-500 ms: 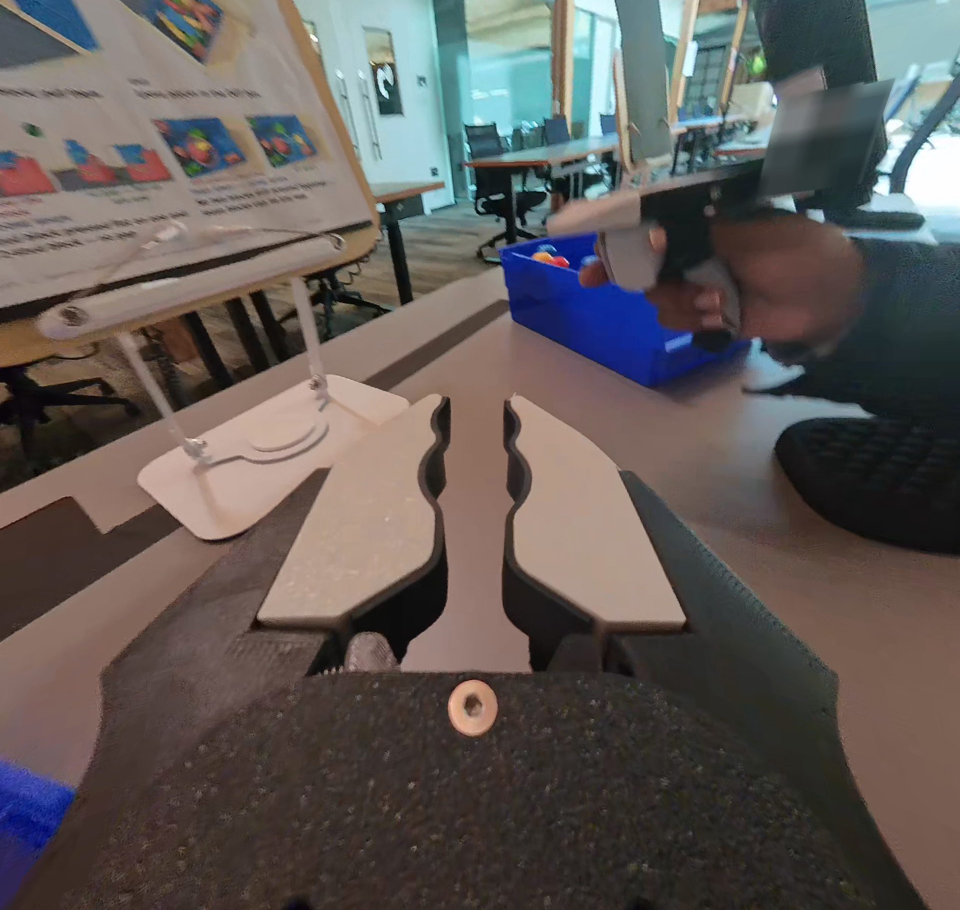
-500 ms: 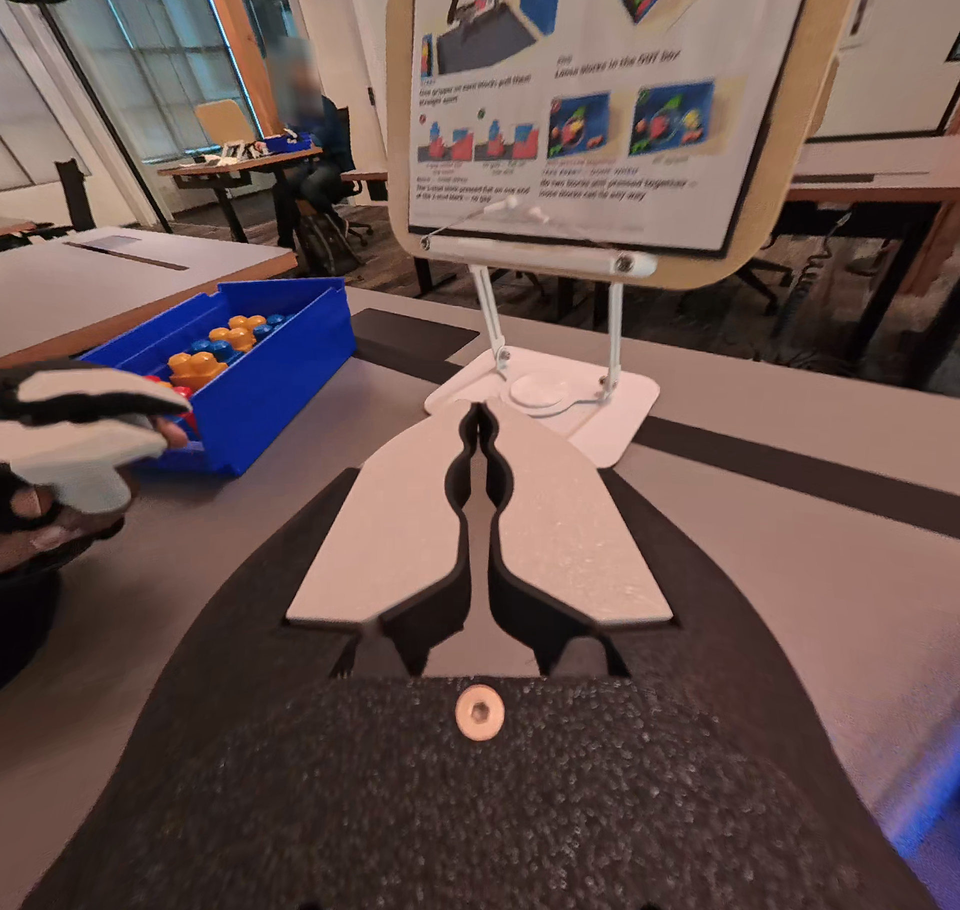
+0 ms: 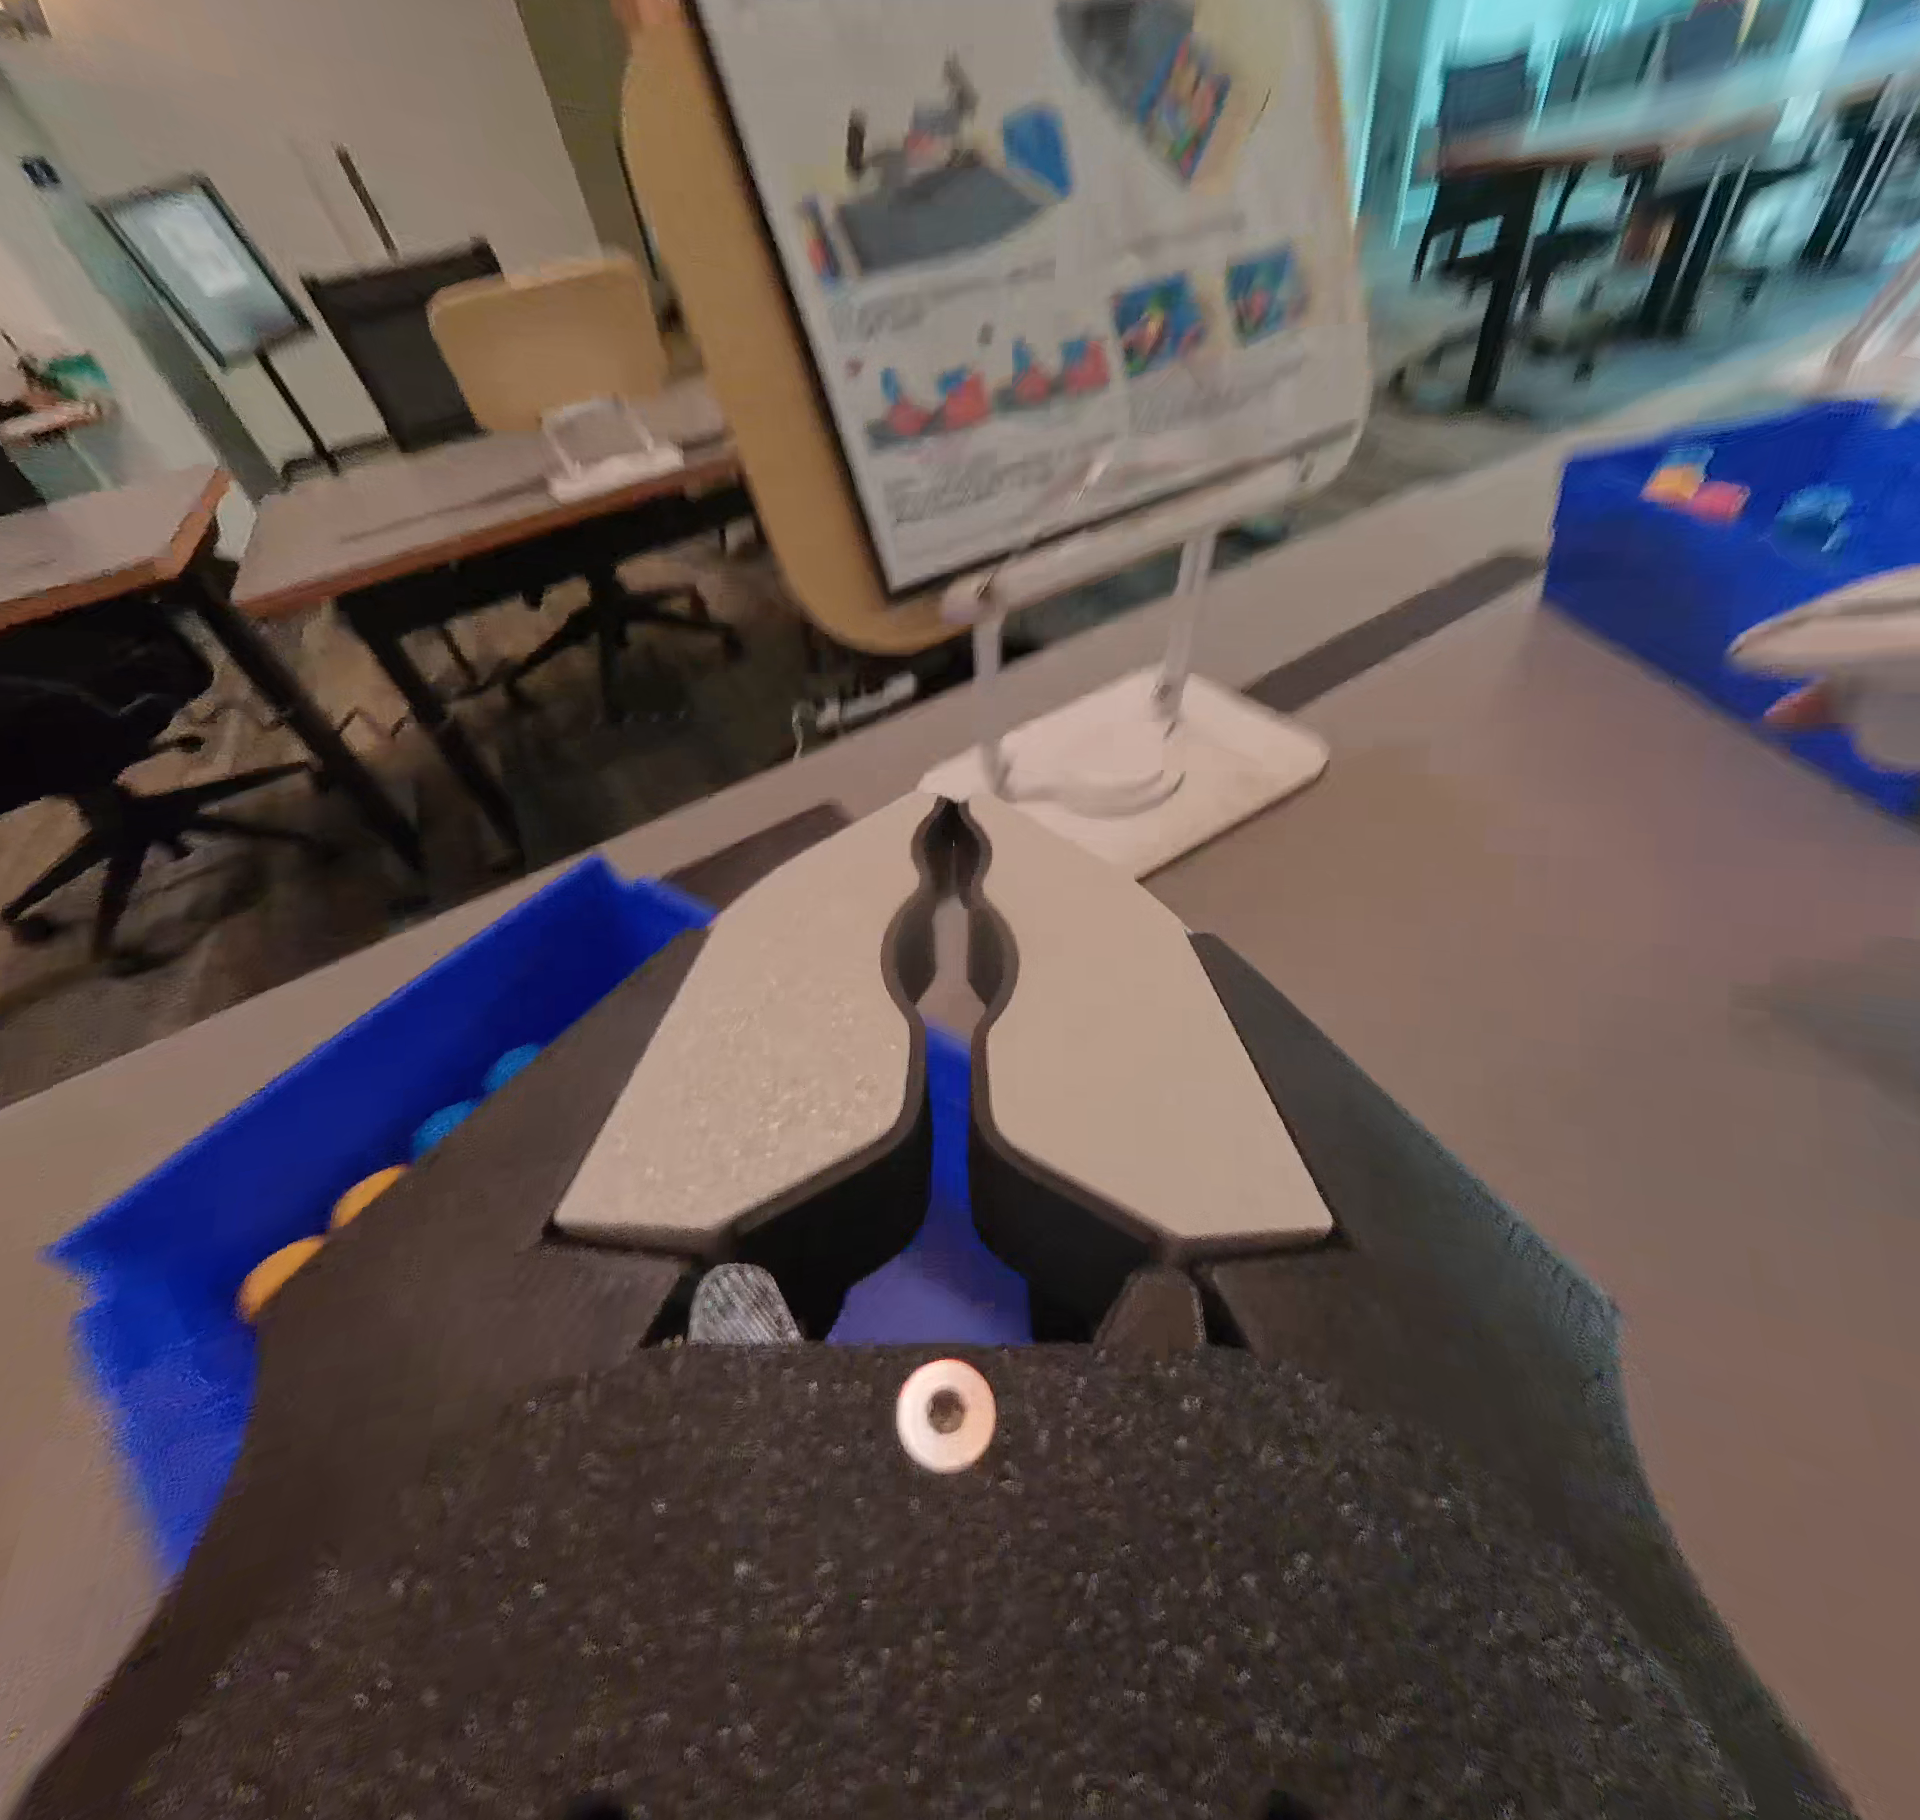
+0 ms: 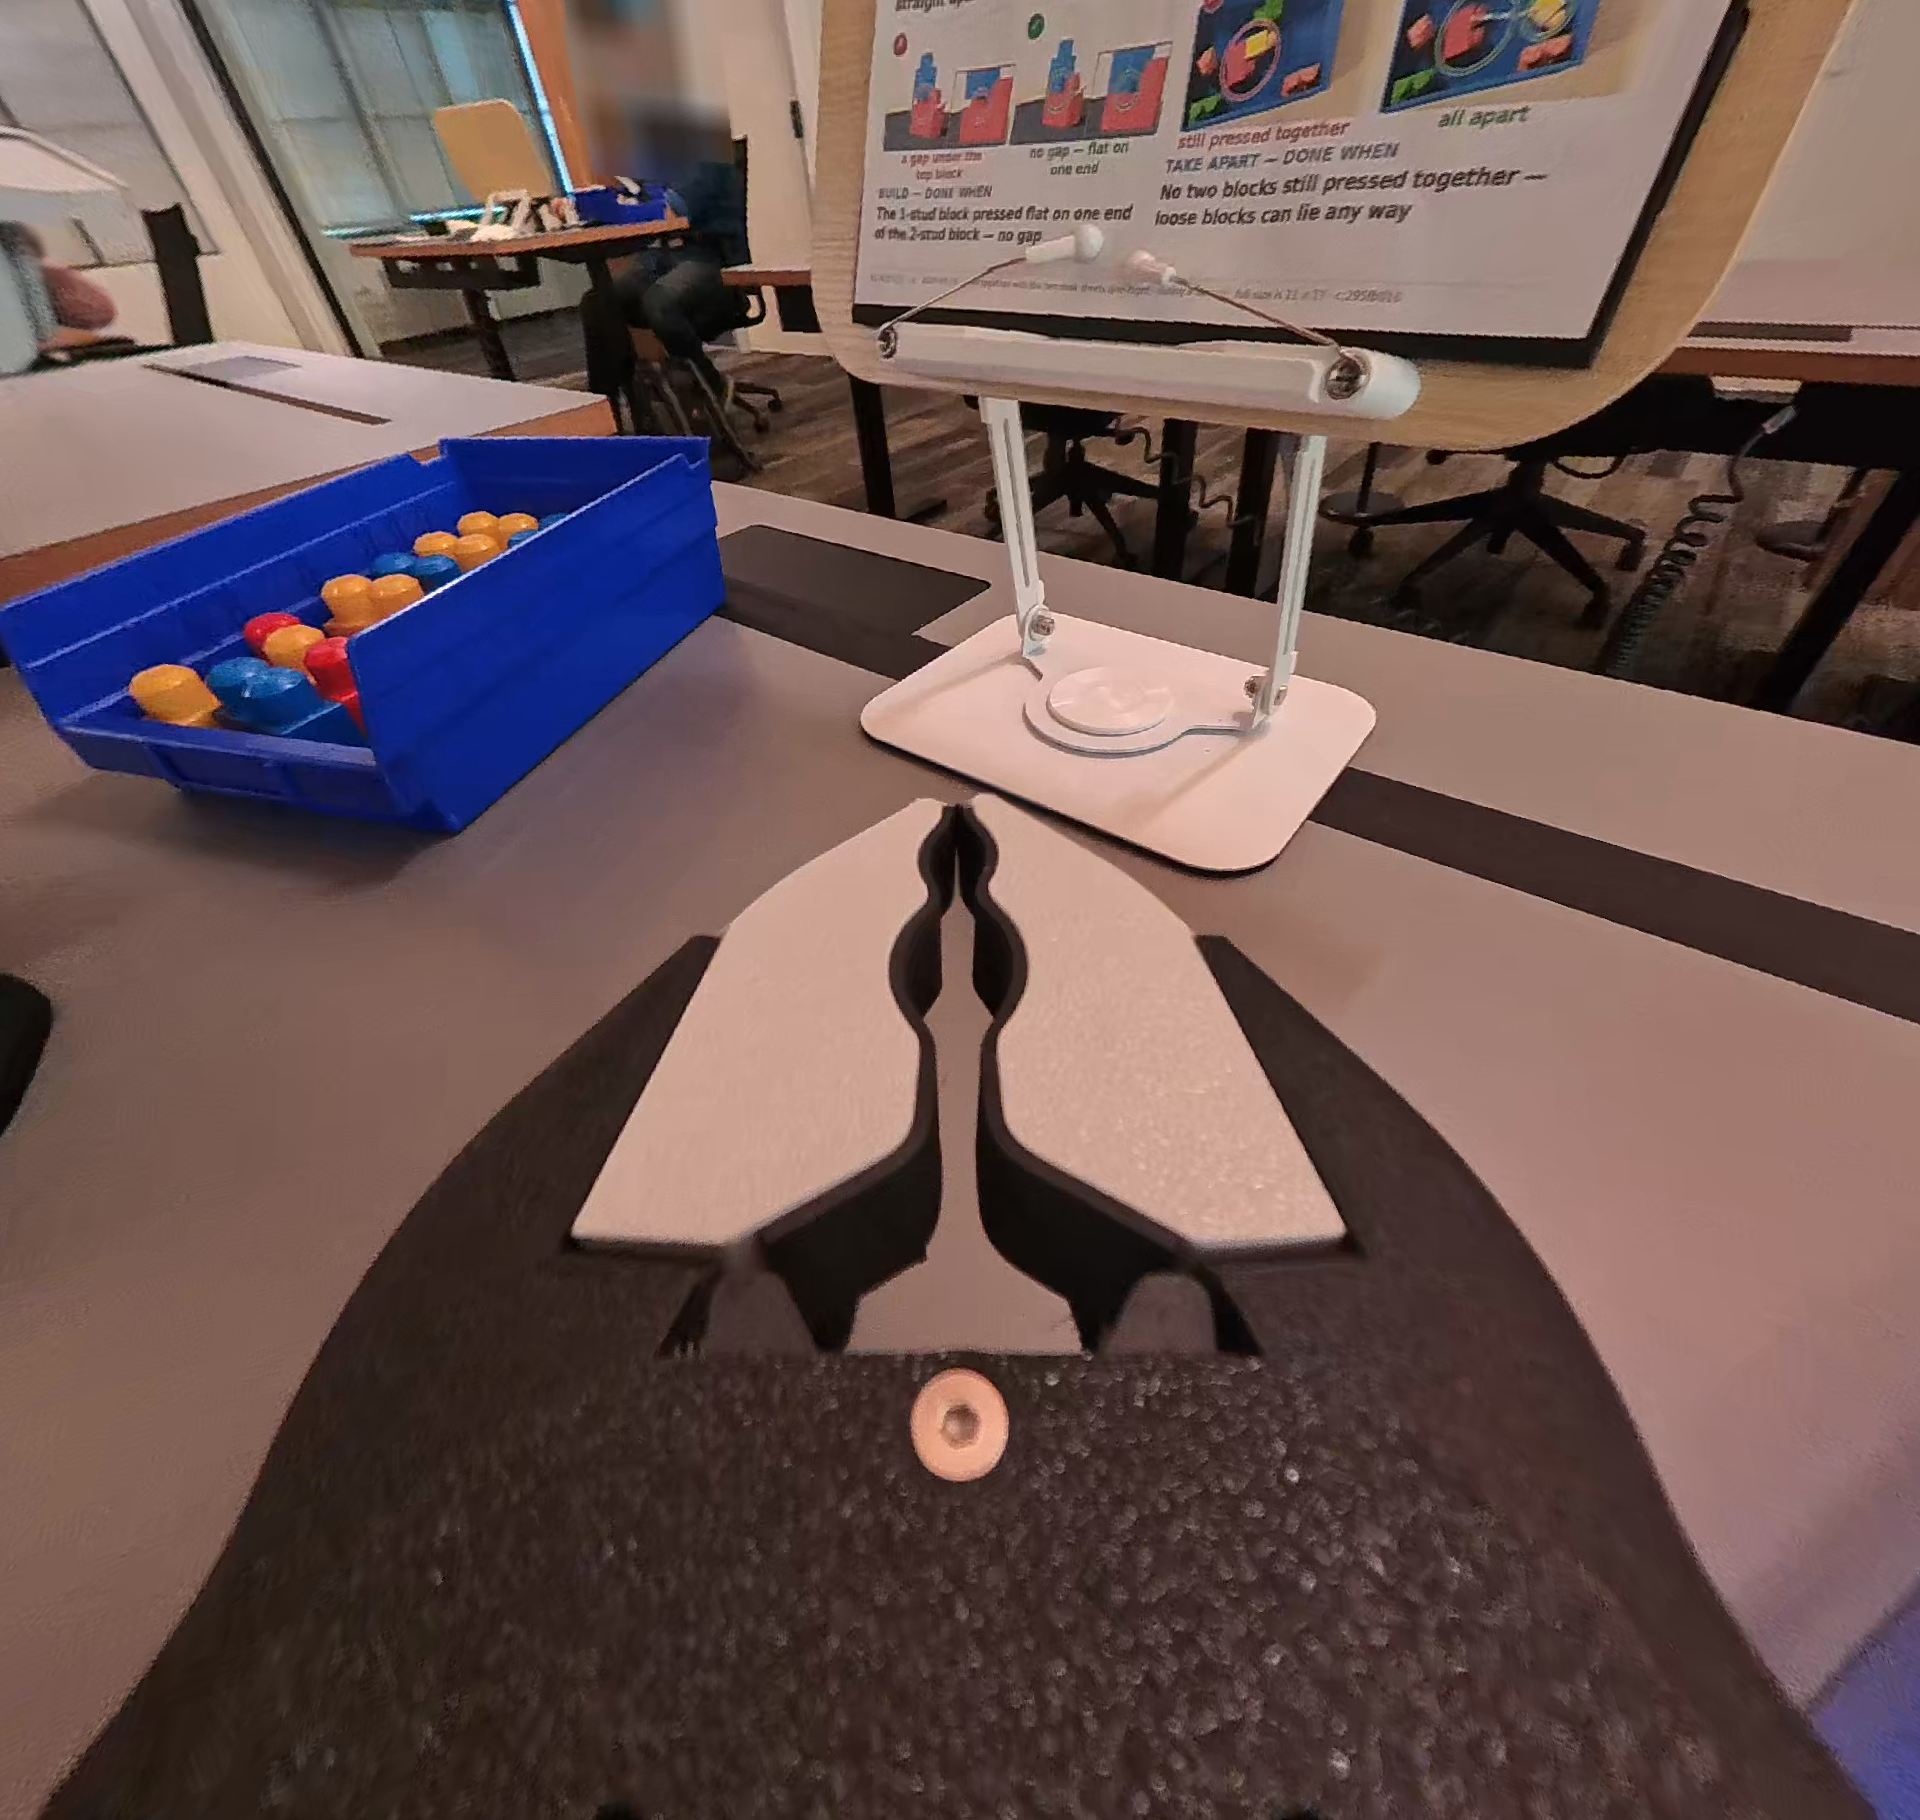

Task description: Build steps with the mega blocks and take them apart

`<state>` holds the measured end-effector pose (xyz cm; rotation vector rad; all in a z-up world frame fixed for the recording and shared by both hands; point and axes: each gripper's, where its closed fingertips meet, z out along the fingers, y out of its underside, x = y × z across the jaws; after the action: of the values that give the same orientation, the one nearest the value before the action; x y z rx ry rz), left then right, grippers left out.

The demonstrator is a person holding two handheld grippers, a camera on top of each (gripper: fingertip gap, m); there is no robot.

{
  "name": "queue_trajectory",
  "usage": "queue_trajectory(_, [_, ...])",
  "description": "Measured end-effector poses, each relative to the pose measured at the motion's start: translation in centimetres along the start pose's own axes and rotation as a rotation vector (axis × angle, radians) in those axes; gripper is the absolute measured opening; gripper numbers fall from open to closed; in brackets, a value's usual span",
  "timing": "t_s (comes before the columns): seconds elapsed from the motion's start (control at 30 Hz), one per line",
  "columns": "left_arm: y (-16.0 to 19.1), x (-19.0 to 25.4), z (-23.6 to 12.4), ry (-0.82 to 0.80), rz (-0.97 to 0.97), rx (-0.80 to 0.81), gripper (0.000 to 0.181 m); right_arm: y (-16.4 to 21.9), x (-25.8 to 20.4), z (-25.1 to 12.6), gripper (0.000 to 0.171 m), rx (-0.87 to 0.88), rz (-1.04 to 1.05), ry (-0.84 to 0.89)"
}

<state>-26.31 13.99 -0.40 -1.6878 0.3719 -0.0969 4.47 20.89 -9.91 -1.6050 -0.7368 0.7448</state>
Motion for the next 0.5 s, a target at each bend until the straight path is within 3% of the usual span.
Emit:
queue_trajectory(0.2, [6.6, -7.4, -0.4, 0.01, 0.216, -0.498, 0.015, 1.0, -1.0, 0.4, 0.0, -0.049, -0.006, -0.059])
queue_trajectory(0.5, [15.7, -11.9, -1.3, 0.099, 0.167, -0.978, 0.035, 2.8, -2.3, 1.0, 0.0, -0.127, -0.023, -0.127])
